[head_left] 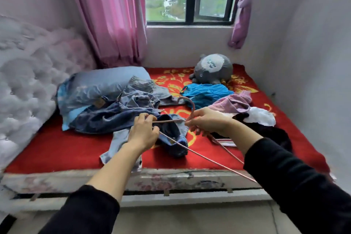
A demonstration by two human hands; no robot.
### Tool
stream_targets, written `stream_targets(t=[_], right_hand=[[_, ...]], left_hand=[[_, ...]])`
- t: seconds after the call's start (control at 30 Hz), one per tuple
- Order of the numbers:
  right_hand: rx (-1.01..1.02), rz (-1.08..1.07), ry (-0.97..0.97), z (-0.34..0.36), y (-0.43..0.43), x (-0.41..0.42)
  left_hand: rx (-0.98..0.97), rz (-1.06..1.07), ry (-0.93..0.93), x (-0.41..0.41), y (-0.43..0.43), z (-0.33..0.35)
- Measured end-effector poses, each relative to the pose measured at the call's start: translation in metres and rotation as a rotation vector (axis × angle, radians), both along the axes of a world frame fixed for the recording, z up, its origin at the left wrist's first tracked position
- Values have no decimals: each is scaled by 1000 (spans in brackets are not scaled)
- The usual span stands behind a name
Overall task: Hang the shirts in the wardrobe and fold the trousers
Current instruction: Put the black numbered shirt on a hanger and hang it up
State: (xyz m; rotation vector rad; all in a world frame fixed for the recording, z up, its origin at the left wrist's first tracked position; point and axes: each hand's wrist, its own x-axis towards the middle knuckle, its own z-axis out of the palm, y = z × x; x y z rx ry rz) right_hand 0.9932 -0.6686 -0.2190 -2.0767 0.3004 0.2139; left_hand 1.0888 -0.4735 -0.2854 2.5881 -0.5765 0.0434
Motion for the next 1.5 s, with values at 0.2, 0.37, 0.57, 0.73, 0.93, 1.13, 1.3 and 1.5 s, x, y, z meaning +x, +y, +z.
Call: stream_targets(t=[0.2,0.37,0.57,0.73,0.93,1.13,1.3,1.5], right_hand=[[1,-321,2,-43,-101,34],[-34,-562,15,-71,-193,41],[-30,-790,35,-104,-304,52],[-64,-840,43,-139,-409,82],[-127,-783,101,-178,-518,126],[-170,-707,163,-247,-563,163],[-162,-543,271,-318,-550,175],[-95,-404,311,-378,-528,173]], left_hand=[[76,-160,150,62,-133,-36],[83,-300,208,88,-231,-59],[144,-380,258,116,-337,-99],[210,-339,346,141,-429,-137],[237,-187,563,162,-526,-188],[302,-44,737,170,-557,-255],[336,119,793,189,-549,-313],[181,582,854,218,-529,-377]])
